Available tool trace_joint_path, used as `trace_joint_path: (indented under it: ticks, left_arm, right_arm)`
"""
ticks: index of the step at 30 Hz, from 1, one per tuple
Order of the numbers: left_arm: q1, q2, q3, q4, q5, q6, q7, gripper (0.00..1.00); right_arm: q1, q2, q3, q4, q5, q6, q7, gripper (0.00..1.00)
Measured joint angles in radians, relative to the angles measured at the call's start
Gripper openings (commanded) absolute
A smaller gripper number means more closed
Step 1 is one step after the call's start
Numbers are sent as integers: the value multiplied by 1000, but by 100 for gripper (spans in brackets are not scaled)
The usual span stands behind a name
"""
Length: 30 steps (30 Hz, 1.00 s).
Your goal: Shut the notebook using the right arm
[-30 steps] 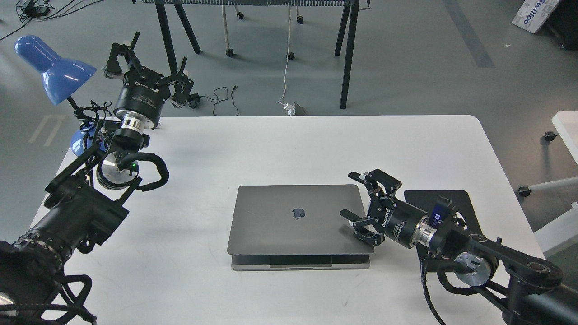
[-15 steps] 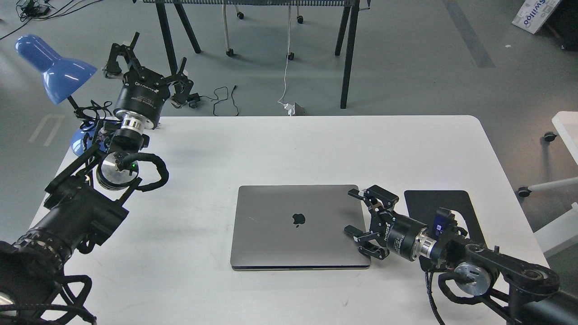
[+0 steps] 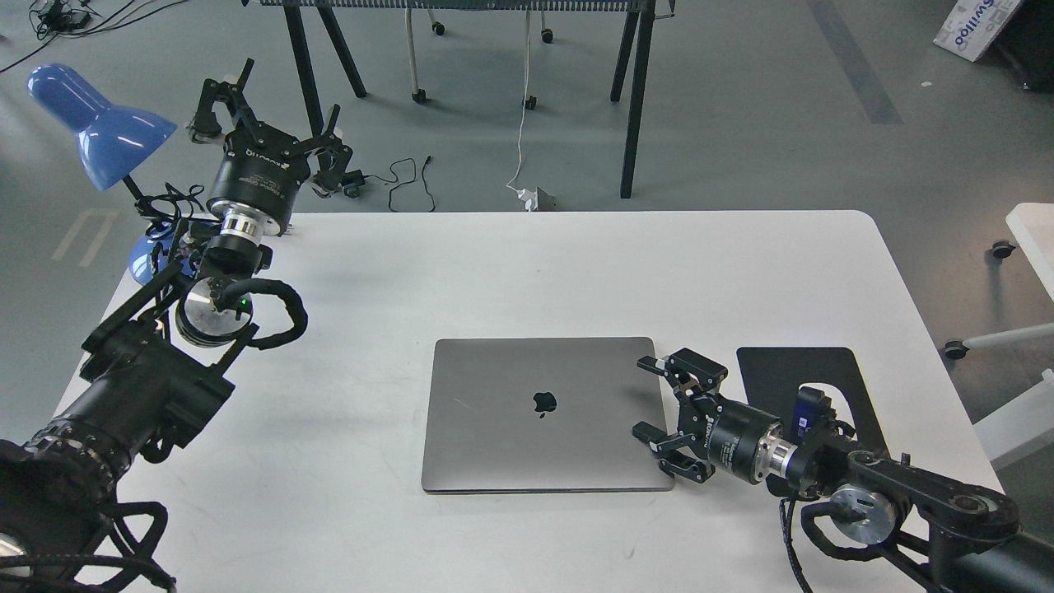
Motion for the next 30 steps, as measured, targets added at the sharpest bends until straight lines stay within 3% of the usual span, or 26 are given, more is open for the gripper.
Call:
trace_joint_path:
  ticks: [4,10,15,20,25,30]
  left_arm:
    - [0,0,0,0,0,1,0,100]
    - [0,0,0,0,-1,1,0,100]
    - [0,0,0,0,-1,1,0,100]
    - [0,0,1,0,-1,1,-1,100]
    - [0,0,0,0,-2,1,-2,100]
    - [0,0,0,0,-2,1,-2,100]
  right_arm:
    - [9,-6,82,25,6,6,7,100]
    - [22,-18,379,43,14,16,3,100]
    - [94,13,580,-34,37,11,-60,100]
    - [231,58,604,-242,219,22,-135,100]
    - [315,115,611,-395,328,32,-138,100]
    - [334,124,608,-416,335,33,-136,100]
